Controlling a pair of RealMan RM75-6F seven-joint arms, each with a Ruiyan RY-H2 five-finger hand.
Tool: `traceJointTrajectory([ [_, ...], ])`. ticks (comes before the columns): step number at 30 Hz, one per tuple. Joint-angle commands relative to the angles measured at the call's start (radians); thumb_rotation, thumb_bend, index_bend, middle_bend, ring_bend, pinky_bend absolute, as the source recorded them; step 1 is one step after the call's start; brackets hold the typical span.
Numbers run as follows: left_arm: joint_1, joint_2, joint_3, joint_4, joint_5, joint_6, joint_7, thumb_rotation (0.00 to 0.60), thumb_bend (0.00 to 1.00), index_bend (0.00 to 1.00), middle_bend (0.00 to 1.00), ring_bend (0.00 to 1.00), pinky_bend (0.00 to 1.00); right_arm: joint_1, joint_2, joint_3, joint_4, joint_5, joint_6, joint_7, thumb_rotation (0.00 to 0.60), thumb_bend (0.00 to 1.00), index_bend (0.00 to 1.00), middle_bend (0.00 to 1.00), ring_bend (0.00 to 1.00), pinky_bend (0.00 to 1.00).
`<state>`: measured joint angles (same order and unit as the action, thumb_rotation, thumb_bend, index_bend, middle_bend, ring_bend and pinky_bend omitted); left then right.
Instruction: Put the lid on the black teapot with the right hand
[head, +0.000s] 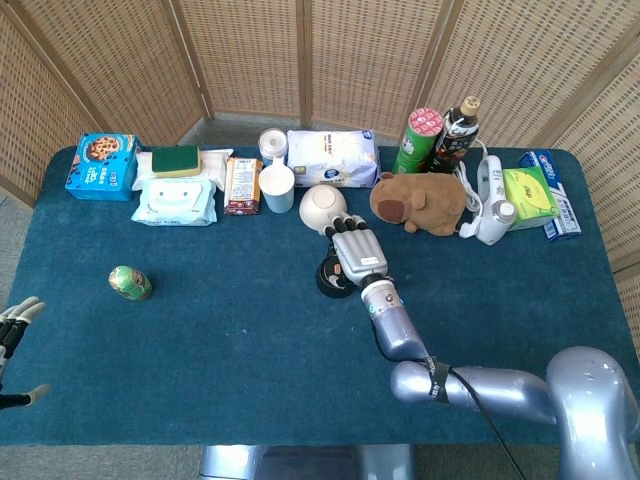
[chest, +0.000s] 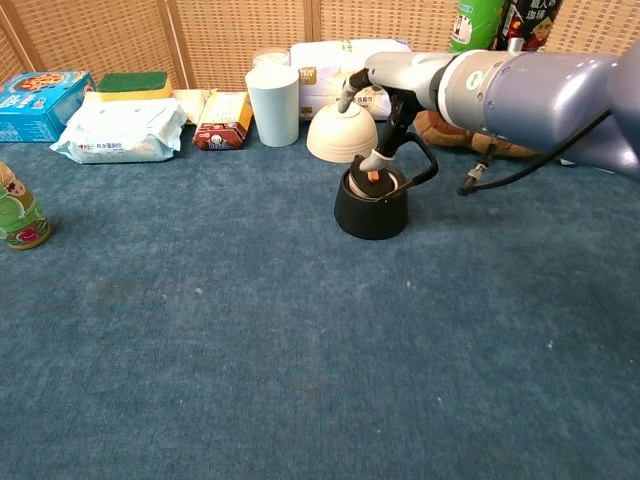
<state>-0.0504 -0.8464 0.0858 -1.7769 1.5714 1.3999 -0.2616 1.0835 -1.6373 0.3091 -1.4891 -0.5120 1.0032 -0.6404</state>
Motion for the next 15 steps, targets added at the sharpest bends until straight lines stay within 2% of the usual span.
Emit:
traceJointTrajectory([
  [1,0.0,0.001,-0.001,0.003,-0.001,-0.001,-0.006,0.6,0.08,0.0,0.0,0.0,0.1,0.014,-0.043,0.002,0.067,-0.015,-0.001,0.01,0.6,0.28,0.19,0.05,0.01,0.0],
  [15,0.0,0.003,0.0,0.005,0.002,-0.002,-0.013,0.6,0.08,0.0,0.0,0.0,0.1,0.023,-0.098,0.011,0.17,0.003,-0.025,0.008,0.6,0.28,0.19,0.05,0.01,0.0],
])
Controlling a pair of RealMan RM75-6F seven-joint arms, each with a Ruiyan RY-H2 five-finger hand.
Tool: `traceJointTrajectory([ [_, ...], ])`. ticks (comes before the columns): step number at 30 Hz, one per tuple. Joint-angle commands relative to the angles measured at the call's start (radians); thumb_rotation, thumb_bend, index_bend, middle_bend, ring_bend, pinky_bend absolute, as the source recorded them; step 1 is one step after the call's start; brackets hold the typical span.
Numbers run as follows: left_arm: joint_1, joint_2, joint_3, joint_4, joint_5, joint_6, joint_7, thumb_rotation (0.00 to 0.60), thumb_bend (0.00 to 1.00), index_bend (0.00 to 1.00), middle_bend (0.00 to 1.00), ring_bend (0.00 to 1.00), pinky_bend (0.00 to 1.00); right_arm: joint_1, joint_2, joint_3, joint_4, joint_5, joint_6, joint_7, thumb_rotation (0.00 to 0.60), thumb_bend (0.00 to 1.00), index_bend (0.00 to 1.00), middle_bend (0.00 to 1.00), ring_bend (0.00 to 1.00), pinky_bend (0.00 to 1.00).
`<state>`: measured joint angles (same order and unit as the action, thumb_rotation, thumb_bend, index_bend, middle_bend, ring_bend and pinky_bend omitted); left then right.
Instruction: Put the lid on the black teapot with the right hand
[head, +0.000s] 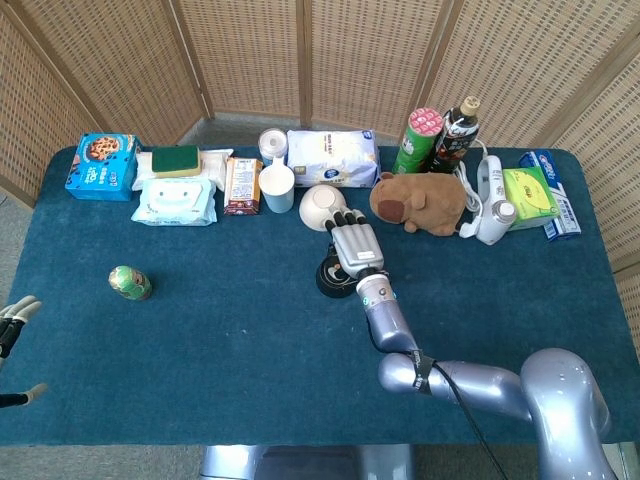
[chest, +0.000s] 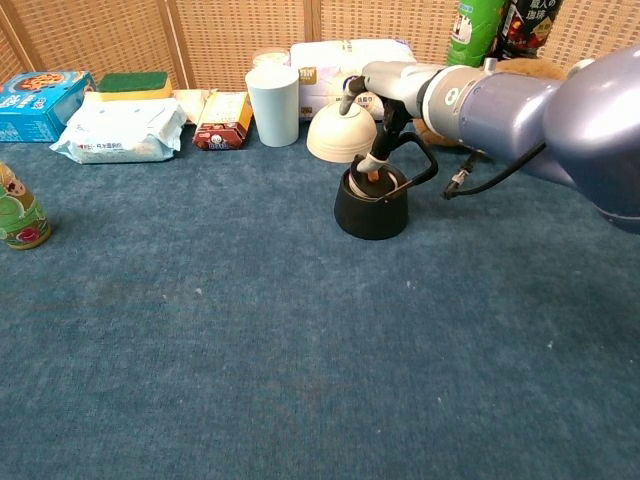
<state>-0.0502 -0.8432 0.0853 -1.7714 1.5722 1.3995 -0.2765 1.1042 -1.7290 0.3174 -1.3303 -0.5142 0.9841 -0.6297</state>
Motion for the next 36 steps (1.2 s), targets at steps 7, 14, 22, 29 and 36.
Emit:
traceJointTrajectory([
  [7,0.0,0.0,-0.001,-0.001,-0.002,0.0,0.001,0.6,0.08,0.0,0.0,0.0,0.1,0.008,-0.027,0.009,0.035,0.009,-0.015,-0.005,0.6,0.28,0.19,0.05,0.01,0.0],
  [14,-0.002,-0.001,-0.001,0.0,-0.003,-0.006,0.001,0.6,0.08,0.0,0.0,0.0,0.1,0.009,-0.035,0.018,0.034,0.007,-0.011,-0.009,0.6,0.28,0.19,0.05,0.01,0.0],
  [22,-0.001,0.0,-0.003,0.002,-0.006,-0.004,-0.007,0.6,0.08,0.0,0.0,0.0,0.1,0.01,-0.043,0.03,0.047,0.013,-0.025,-0.002,0.6,0.28,0.19,0.05,0.01,0.0],
  [29,-0.006,0.0,-0.002,0.0,-0.006,-0.014,0.0,0.6,0.08,0.0,0.0,0.0,0.1,-0.022,0.028,0.047,-0.129,-0.02,-0.013,0.041,0.6,0.28,0.19,0.05,0.01,0.0],
  [36,-0.003,0.0,0.001,-0.001,0.008,-0.004,0.004,0.6,0.08,0.0,0.0,0.0,0.1,-0.071,0.155,0.01,-0.315,-0.091,0.003,0.049,0.6,0.09,0.18,0.05,0.01,0.0],
])
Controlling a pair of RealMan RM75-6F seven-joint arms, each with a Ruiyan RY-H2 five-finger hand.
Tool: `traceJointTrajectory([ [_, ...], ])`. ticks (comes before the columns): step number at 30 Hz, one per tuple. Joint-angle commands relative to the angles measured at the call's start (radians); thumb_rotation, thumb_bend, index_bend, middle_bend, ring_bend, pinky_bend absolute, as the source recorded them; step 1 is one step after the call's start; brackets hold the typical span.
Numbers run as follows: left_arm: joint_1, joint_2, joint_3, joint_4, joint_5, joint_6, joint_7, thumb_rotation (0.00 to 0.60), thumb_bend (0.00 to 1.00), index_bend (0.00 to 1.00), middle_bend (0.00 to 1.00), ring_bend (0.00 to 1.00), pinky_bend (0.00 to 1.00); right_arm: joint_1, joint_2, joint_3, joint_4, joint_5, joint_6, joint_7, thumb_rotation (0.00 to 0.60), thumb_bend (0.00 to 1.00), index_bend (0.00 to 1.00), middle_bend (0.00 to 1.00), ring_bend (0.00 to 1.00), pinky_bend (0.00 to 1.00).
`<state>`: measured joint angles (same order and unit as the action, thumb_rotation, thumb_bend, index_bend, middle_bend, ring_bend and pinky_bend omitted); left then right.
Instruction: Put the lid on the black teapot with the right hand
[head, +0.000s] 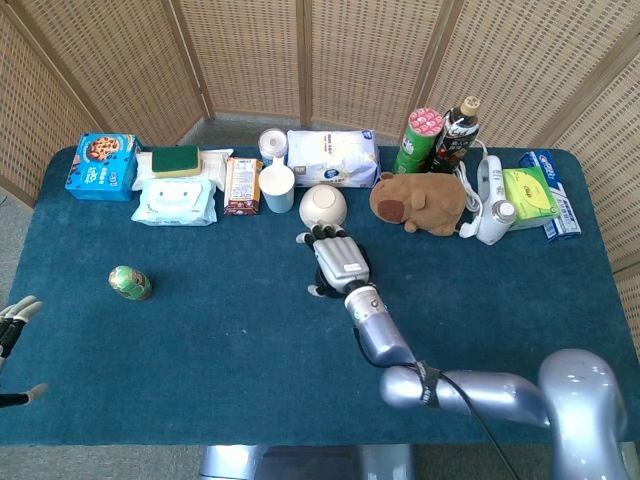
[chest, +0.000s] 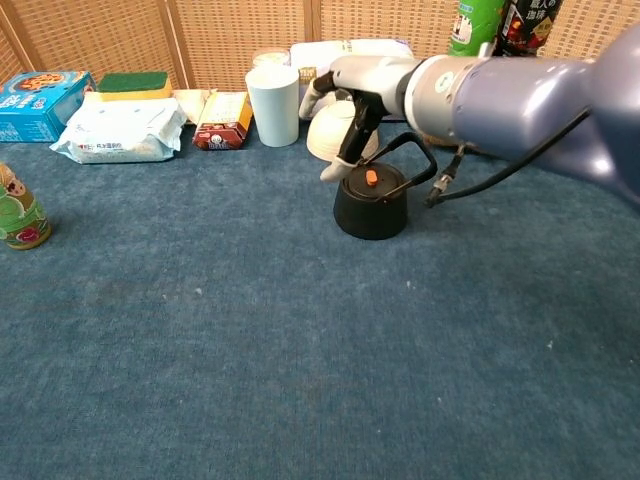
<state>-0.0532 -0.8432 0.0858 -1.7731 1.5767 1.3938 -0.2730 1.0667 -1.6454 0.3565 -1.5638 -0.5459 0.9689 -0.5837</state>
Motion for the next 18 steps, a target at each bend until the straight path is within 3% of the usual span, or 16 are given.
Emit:
traceJointTrajectory([
  [1,0.0,0.0,0.001,0.0,0.006,0.002,0.001,0.6,0.08,0.0,0.0,0.0,0.1,-0.044,0.09,-0.041,-0.101,-0.085,0.028,0.003,0.6,0.04,0.18,0.05,0.01,0.0],
  [3,0.0,0.0,0.003,0.001,0.011,0.003,0.002,0.6,0.08,0.0,0.0,0.0,0.1,-0.071,0.123,-0.063,-0.133,-0.145,0.05,0.017,0.596,0.0,0.18,0.05,0.01,0.0],
  [10,0.003,-0.002,0.012,0.0,0.04,0.016,0.007,0.6,0.08,0.0,0.0,0.0,0.1,-0.203,0.264,-0.148,-0.199,-0.407,0.11,0.157,0.477,0.0,0.18,0.06,0.01,0.0],
  [18,0.004,-0.01,0.018,-0.01,0.056,0.019,0.043,0.6,0.08,0.0,0.0,0.0,0.1,-0.358,0.409,-0.253,-0.174,-0.71,0.228,0.339,0.45,0.0,0.18,0.07,0.01,0.0],
])
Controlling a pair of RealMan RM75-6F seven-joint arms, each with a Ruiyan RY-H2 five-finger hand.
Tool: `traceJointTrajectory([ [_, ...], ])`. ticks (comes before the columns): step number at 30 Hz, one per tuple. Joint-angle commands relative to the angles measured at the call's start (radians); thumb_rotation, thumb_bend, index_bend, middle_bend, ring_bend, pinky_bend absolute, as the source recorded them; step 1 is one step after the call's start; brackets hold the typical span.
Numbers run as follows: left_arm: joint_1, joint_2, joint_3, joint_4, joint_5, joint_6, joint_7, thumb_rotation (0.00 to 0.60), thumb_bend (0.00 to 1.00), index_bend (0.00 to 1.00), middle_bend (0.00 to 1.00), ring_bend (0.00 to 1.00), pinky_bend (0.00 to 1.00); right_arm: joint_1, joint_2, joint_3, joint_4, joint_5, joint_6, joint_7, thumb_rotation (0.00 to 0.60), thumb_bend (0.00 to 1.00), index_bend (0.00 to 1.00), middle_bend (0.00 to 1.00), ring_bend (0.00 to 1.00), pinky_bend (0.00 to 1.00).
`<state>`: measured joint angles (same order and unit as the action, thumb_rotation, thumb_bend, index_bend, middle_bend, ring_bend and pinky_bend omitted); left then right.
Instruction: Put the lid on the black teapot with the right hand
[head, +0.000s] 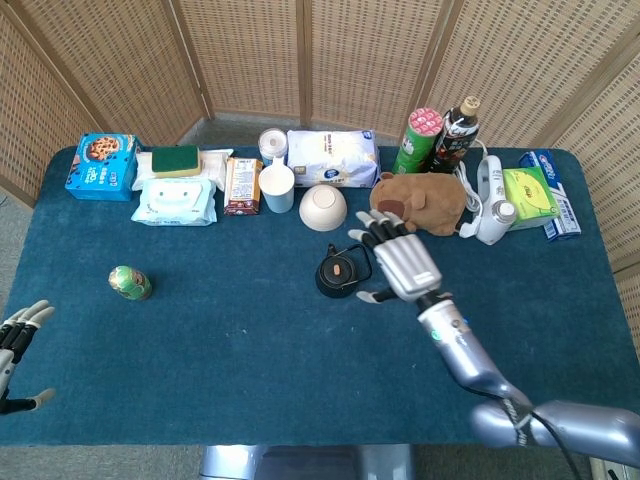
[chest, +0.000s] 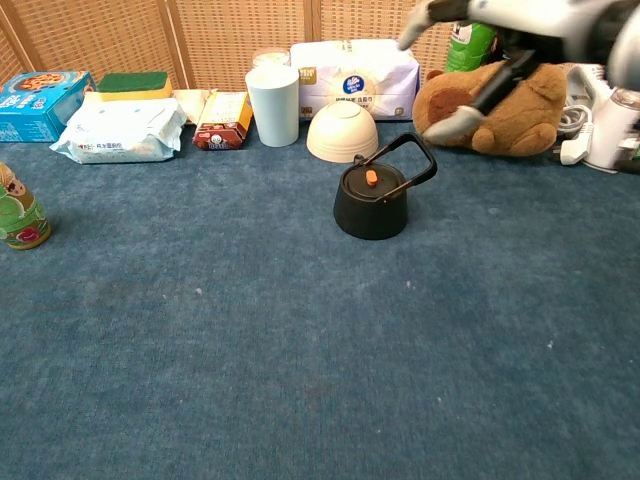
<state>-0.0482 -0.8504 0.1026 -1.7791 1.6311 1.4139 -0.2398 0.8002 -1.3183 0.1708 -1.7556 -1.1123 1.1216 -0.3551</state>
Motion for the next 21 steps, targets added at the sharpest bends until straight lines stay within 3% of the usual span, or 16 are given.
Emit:
traceJointTrajectory([
  [1,-0.001,-0.005,0.001,-0.006,0.002,-0.001,0.016,0.6,0.08,0.0,0.0,0.0,0.1,-0.116,0.096,-0.081,0.036,-0.185,0.1,0.143,0.443,0.0,0.18,0.07,0.01,0.0],
  [10,0.01,-0.015,0.003,-0.019,0.012,0.021,0.054,0.6,0.08,0.0,0.0,0.0,0.1,-0.276,0.122,-0.146,0.203,-0.324,0.265,0.308,0.435,0.0,0.18,0.09,0.01,0.0],
  [15,0.019,-0.019,0.004,-0.022,0.011,0.034,0.066,0.6,0.08,0.0,0.0,0.0,0.1,-0.367,0.129,-0.167,0.27,-0.349,0.354,0.314,0.433,0.0,0.18,0.09,0.0,0.0],
  [21,0.029,-0.022,0.003,-0.019,0.021,0.06,0.069,0.6,0.08,0.0,0.0,0.0,0.1,-0.436,0.151,-0.171,0.277,-0.351,0.395,0.311,0.43,0.0,0.18,0.08,0.0,0.0],
])
